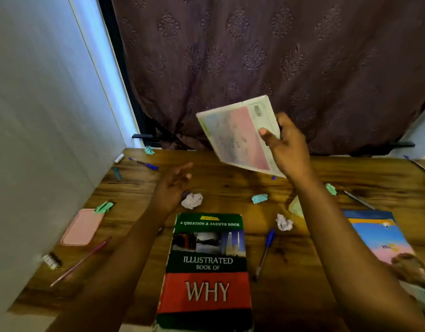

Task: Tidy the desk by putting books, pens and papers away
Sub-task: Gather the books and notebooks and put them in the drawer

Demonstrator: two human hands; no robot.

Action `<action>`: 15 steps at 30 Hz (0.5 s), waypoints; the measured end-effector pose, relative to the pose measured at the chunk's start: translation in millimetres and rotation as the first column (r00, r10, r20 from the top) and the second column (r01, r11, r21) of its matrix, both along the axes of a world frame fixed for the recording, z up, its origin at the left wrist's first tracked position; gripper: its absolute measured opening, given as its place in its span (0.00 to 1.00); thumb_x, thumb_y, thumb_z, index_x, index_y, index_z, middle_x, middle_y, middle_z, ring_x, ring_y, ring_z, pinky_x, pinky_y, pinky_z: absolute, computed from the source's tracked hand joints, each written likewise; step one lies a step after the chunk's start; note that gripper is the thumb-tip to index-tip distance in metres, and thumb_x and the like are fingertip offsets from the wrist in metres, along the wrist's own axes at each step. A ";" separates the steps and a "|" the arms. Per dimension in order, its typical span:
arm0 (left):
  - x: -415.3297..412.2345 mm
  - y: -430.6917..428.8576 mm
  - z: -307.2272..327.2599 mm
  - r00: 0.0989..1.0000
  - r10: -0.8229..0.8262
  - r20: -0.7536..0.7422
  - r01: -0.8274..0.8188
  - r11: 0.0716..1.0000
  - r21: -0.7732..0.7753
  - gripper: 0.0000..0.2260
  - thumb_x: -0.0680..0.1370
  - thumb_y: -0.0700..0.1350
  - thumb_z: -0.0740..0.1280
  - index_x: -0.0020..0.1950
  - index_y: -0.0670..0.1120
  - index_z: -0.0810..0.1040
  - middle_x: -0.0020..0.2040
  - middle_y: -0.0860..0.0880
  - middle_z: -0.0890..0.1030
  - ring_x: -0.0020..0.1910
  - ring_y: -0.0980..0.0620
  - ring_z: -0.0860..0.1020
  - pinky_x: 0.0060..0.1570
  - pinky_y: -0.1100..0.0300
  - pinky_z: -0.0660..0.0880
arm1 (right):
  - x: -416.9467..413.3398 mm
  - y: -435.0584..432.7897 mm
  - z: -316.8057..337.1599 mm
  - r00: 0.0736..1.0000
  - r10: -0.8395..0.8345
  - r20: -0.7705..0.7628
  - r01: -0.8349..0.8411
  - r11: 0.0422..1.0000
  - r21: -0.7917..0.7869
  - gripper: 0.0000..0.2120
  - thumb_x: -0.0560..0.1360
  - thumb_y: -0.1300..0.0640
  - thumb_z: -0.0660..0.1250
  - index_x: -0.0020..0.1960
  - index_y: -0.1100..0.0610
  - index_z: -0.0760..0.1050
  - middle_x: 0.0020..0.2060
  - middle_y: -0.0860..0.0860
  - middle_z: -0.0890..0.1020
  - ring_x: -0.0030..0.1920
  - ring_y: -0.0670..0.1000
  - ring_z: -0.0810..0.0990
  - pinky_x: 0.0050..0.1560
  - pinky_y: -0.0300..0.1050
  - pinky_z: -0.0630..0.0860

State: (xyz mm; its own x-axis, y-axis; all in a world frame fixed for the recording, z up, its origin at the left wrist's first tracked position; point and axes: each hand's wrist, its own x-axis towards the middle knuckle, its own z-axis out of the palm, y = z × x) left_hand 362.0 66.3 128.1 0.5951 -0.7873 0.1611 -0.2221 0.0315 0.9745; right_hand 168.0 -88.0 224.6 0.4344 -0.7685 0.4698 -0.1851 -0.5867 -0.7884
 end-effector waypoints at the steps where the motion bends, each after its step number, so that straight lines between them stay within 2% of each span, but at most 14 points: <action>1: -8.0 19.5 0.8 0.999 0.013 -0.047 -0.014 0.999 -0.036 0.13 0.79 0.34 0.61 0.62 0.43 0.74 0.60 0.48 0.77 0.59 0.59 0.77 0.53 0.67 0.76 | -14.2 35.5 -0.6 0.999 -0.037 0.004 0.037 0.994 -0.107 0.09 0.78 0.57 0.62 0.57 0.56 0.74 0.47 0.49 0.81 0.45 0.46 0.78 0.42 0.41 0.73; 3: -29.1 62.0 1.1 0.990 0.049 -0.132 -0.055 0.998 -0.043 0.11 0.80 0.35 0.60 0.61 0.41 0.75 0.52 0.54 0.82 0.48 0.69 0.79 0.42 0.74 0.75 | -35.9 100.8 -14.4 0.992 -0.122 0.023 0.124 0.951 -0.283 0.07 0.78 0.59 0.60 0.54 0.55 0.75 0.38 0.48 0.79 0.37 0.43 0.75 0.35 0.43 0.71; 4: -41.2 84.1 -1.7 0.981 0.053 -0.188 -0.064 0.996 -0.055 0.10 0.80 0.36 0.59 0.59 0.42 0.75 0.45 0.58 0.84 0.43 0.69 0.80 0.37 0.73 0.75 | -43.3 130.1 -27.2 0.986 -0.166 0.023 0.163 0.921 -0.354 0.07 0.76 0.62 0.60 0.52 0.53 0.74 0.35 0.46 0.76 0.33 0.40 0.71 0.32 0.43 0.69; 5: -52.0 102.1 -9.3 0.965 0.052 -0.257 -0.066 0.997 -0.050 0.08 0.80 0.37 0.59 0.56 0.43 0.76 0.41 0.58 0.84 0.41 0.65 0.81 0.34 0.71 0.76 | -48.1 154.5 -42.1 0.982 -0.190 0.000 0.173 0.896 -0.409 0.11 0.74 0.64 0.60 0.53 0.52 0.74 0.35 0.44 0.75 0.33 0.39 0.70 0.32 0.41 0.70; 6: -63.6 119.9 -15.8 0.936 0.038 -0.349 -0.054 0.998 -0.035 0.08 0.81 0.40 0.60 0.56 0.44 0.77 0.41 0.55 0.85 0.40 0.58 0.83 0.32 0.66 0.78 | -51.9 177.9 -60.1 0.980 -0.189 -0.055 0.147 0.888 -0.436 0.16 0.73 0.65 0.60 0.57 0.52 0.75 0.39 0.44 0.79 0.35 0.39 0.73 0.36 0.39 0.74; 7: -69.7 131.3 -27.9 0.903 0.052 -0.427 -0.050 0.999 0.015 0.08 0.81 0.45 0.61 0.56 0.45 0.77 0.43 0.51 0.85 0.40 0.51 0.84 0.32 0.60 0.79 | -54.2 196.3 -81.9 0.975 -0.181 -0.128 0.104 0.884 -0.456 0.19 0.72 0.64 0.59 0.60 0.52 0.75 0.45 0.47 0.82 0.41 0.43 0.80 0.41 0.39 0.78; 8: -74.4 140.8 -38.0 0.869 0.070 -0.490 -0.041 0.997 0.071 0.11 0.80 0.51 0.63 0.57 0.47 0.77 0.45 0.47 0.85 0.42 0.45 0.84 0.33 0.54 0.80 | -55.9 212.6 -104.0 0.960 -0.180 -0.213 0.053 0.868 -0.493 0.20 0.71 0.63 0.61 0.62 0.53 0.76 0.51 0.50 0.83 0.48 0.48 0.83 0.47 0.44 0.81; 10: -69.8 150.4 -64.6 0.822 0.103 -0.560 0.016 0.979 0.204 0.21 0.73 0.63 0.66 0.59 0.51 0.77 0.50 0.44 0.84 0.46 0.38 0.83 0.43 0.43 0.80 | -54.9 238.5 -153.7 0.875 -0.193 -0.444 -0.101 0.824 -0.558 0.24 0.64 0.62 0.73 0.60 0.53 0.78 0.55 0.51 0.83 0.54 0.51 0.82 0.54 0.52 0.79; 11: -68.4 153.7 -72.2 0.827 0.093 -0.554 0.063 0.965 0.256 0.27 0.69 0.68 0.67 0.60 0.52 0.77 0.52 0.43 0.83 0.49 0.39 0.82 0.50 0.40 0.78 | -53.6 251.2 -175.4 0.802 -0.164 -0.575 -0.208 0.825 -0.525 0.26 0.62 0.59 0.76 0.60 0.52 0.79 0.55 0.50 0.83 0.55 0.50 0.82 0.57 0.52 0.77; 12: -65.1 156.5 -81.8 0.864 0.064 -0.500 0.099 0.951 0.292 0.29 0.68 0.69 0.67 0.60 0.51 0.77 0.54 0.45 0.82 0.51 0.41 0.82 0.54 0.42 0.77 | -52.0 259.9 -192.2 0.739 -0.129 -0.662 -0.287 0.828 -0.482 0.25 0.64 0.56 0.75 0.60 0.51 0.79 0.56 0.49 0.82 0.56 0.49 0.81 0.60 0.50 0.74; 14: -64.2 161.4 -89.5 0.952 0.017 -0.307 0.096 0.931 0.351 0.18 0.76 0.61 0.64 0.55 0.49 0.76 0.54 0.48 0.80 0.53 0.48 0.79 0.58 0.49 0.75 | -51.4 270.8 -207.0 0.636 -0.050 -0.770 -0.384 0.845 -0.372 0.21 0.71 0.48 0.68 0.64 0.49 0.76 0.60 0.46 0.79 0.61 0.48 0.78 0.63 0.51 0.73; 15: -63.2 160.7 -94.4 0.969 0.007 -0.247 0.081 0.936 0.343 0.13 0.78 0.56 0.63 0.57 0.49 0.76 0.54 0.49 0.80 0.54 0.48 0.79 0.57 0.51 0.75 | -52.8 270.4 -208.5 0.597 0.012 -0.802 -0.410 0.864 -0.292 0.22 0.75 0.42 0.62 0.66 0.48 0.74 0.64 0.46 0.77 0.65 0.47 0.74 0.65 0.53 0.72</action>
